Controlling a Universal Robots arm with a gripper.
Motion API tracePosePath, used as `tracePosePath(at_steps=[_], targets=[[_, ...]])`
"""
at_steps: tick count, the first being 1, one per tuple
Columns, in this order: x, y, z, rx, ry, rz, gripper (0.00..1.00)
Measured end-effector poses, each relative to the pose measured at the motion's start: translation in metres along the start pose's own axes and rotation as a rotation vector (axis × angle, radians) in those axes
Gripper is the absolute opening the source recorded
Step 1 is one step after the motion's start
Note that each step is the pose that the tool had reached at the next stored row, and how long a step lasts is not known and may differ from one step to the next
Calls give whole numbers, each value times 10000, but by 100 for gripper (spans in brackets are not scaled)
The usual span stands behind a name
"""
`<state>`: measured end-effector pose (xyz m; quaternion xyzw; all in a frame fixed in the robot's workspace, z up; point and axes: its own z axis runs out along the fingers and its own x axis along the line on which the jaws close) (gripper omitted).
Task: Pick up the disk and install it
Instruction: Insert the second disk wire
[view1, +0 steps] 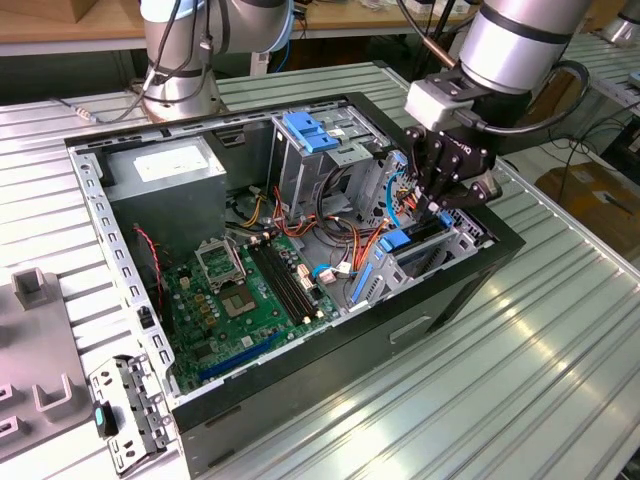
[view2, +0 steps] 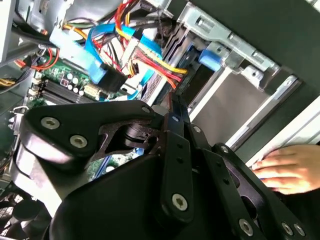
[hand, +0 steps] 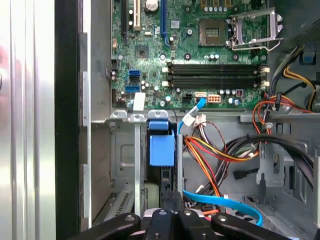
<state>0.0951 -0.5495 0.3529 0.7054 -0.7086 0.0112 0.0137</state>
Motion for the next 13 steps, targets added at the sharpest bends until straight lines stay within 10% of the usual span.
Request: tracePosePath(at_steps=[8, 13], targets=[[-5, 6, -320, 0, 20, -2, 11], [-24, 2, -401, -31, 96, -1, 11]])
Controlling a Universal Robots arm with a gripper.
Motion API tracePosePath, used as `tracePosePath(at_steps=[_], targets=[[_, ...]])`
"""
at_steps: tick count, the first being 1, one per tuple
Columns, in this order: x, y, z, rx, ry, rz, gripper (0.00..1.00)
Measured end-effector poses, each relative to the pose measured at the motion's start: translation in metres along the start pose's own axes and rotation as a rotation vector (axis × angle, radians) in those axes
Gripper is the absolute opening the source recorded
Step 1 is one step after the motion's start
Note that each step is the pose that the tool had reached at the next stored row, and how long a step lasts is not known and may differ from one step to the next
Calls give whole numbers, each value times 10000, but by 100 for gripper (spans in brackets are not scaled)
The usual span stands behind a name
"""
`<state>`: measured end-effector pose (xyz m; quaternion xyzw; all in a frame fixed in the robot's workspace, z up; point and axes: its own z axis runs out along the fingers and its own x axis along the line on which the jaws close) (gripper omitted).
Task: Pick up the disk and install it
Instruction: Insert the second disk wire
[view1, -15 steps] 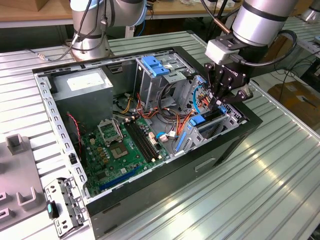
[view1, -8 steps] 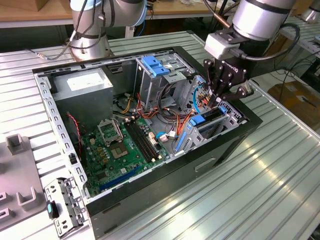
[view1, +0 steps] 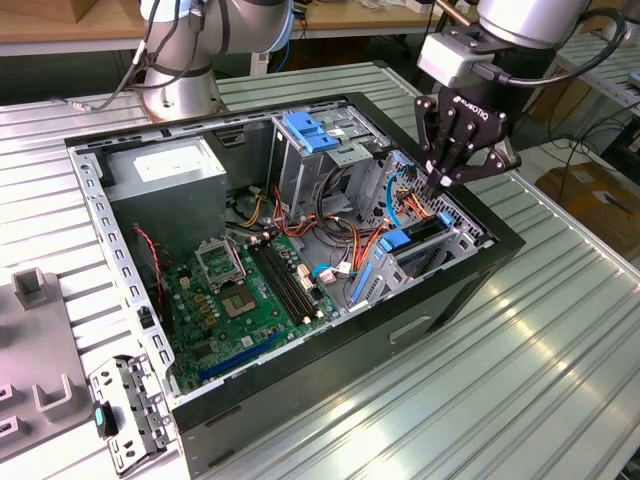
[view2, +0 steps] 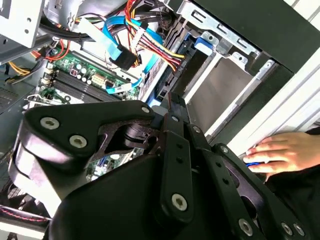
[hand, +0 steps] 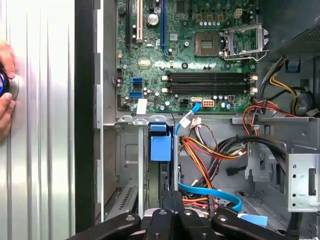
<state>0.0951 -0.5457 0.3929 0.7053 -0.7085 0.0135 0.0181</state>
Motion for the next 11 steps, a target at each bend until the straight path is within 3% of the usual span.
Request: tracePosePath(at_steps=[2, 3, 4, 6, 11], targets=[[-3, 0, -46, -5, 47, 0, 11], [-7, -1, -50, -8, 120, 0, 11], [-13, -1, -51, -12, 208, -1, 11], [-66, -4, -55, -34, 440, 0, 11], [-209, -18, -62, -166, 883, -6, 11]])
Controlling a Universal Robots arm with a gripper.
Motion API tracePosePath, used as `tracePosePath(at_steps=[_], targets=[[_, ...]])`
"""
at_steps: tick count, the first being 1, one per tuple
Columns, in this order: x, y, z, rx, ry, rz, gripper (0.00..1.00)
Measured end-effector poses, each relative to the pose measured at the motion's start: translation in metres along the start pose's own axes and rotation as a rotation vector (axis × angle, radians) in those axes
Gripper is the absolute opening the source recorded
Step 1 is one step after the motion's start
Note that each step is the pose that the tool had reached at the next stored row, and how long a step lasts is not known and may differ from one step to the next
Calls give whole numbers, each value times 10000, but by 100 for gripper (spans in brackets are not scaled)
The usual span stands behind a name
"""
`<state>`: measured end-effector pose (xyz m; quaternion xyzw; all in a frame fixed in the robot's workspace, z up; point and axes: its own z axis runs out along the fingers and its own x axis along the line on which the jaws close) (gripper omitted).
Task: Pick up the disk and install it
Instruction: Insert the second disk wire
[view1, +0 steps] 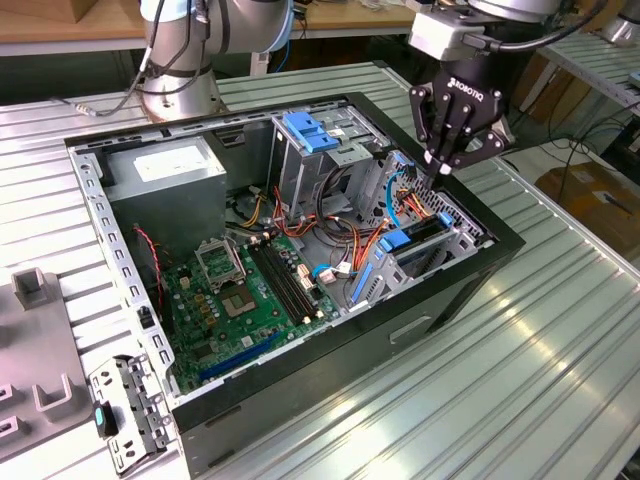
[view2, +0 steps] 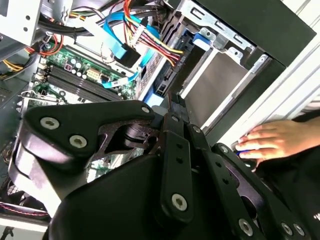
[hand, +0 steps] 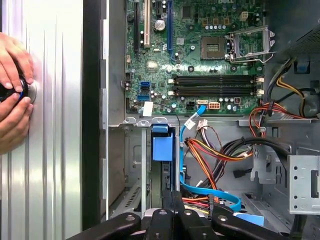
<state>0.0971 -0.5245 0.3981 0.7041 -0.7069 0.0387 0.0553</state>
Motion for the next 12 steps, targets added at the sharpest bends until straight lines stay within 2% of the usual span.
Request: tracePosePath(at_steps=[2, 3, 5, 6, 7, 8, 10, 11, 12], targets=[[-47, -10, -5, -66, 138, -5, 11], [-70, -18, -8, -173, 299, -17, 11], [-120, -29, -7, -350, 519, -35, 11], [-154, -55, -1, -486, 582, -55, 11], [-208, -97, 4, -584, 583, -71, 11], [-253, -131, 2, -634, 583, -79, 11], [-306, -154, -4, -658, 586, -80, 11], [-368, -161, -11, -665, 590, -70, 11], [-396, -162, -15, -667, 592, -62, 11]])
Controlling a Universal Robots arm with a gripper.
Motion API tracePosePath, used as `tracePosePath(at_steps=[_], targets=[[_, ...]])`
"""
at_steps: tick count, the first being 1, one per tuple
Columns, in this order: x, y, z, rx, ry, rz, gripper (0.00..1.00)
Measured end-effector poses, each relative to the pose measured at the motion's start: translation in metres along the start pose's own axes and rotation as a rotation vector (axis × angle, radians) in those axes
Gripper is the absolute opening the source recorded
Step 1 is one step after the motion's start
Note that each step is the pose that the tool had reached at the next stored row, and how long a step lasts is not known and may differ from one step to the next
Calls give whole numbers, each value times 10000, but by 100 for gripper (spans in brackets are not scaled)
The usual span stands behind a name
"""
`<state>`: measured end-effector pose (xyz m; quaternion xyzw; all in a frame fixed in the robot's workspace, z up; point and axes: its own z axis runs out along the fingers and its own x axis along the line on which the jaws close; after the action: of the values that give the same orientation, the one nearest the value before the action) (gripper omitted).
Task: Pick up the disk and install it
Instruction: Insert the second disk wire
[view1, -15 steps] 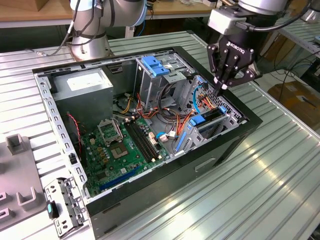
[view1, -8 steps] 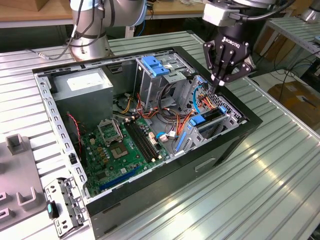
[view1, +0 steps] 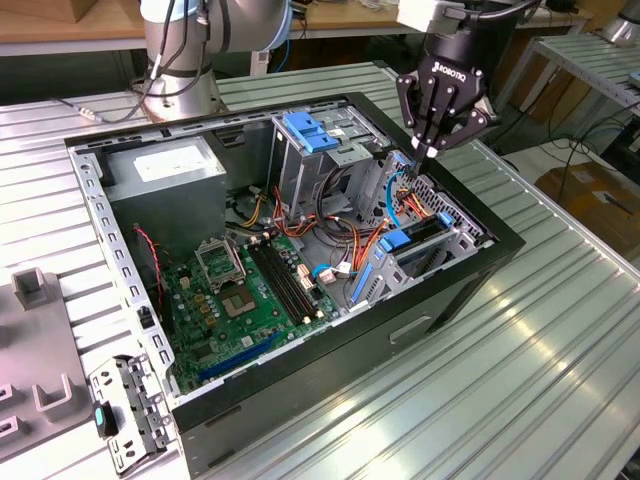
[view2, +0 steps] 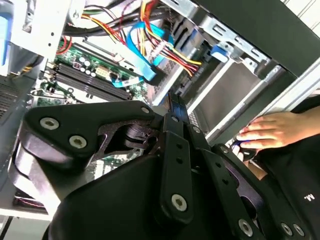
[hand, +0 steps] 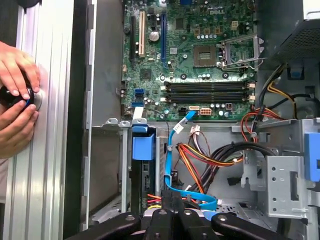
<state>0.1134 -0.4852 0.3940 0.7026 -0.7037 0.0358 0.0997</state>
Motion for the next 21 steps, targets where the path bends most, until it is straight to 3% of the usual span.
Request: tracePosePath(at_steps=[5, 9, 11, 12, 14, 17, 20, 21], targets=[[-145, -2, -13, -3, 3, 14, 11], [-202, -6, -7, 30, 16, 21, 11], [-235, -20, -11, 31, 152, 38, 11], [-259, -32, -10, 30, 288, 52, 11], [-266, -34, 0, 28, 447, 68, 11], [-307, -48, 28, 28, 542, 77, 11], [-337, -62, 52, 26, 651, 90, 24], [-342, -65, 57, 26, 703, 96, 24]])
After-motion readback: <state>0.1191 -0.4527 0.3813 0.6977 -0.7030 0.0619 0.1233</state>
